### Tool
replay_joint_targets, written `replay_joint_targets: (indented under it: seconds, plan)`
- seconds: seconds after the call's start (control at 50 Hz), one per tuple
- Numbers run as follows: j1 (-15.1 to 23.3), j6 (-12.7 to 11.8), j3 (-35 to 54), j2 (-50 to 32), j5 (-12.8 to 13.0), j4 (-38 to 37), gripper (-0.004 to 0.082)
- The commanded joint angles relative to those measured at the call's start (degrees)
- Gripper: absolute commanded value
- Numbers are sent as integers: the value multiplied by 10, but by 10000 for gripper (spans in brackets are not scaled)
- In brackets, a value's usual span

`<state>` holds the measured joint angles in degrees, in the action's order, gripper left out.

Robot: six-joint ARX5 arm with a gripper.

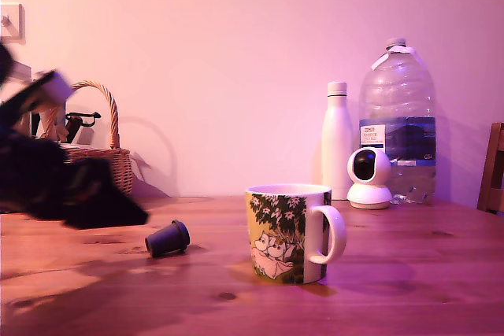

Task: Pick up the coffee capsules from the table one by one and drop them inside the nearest coffee cup

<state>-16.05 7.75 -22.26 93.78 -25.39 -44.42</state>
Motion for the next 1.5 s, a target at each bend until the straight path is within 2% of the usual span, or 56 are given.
replay_joint_targets:
  seconds: [0.0, 0.32, 0.34, 0.36, 0.46, 0.74, 1.02, 1.48]
  plan:
    - [8, 2, 3, -5, -10, -8, 555]
    - [18, 3, 3, -2, -51, -7, 555]
    - [18, 3, 3, 1, -52, -9, 555]
    - [18, 13, 3, 4, -53, -12, 555]
    - [17, 13, 0, 33, -59, -39, 555]
    - [-4, 13, -24, 122, -61, -117, 555]
    - [-14, 12, -68, 185, -61, -136, 555]
    - [-17, 12, -118, 230, -57, -123, 554]
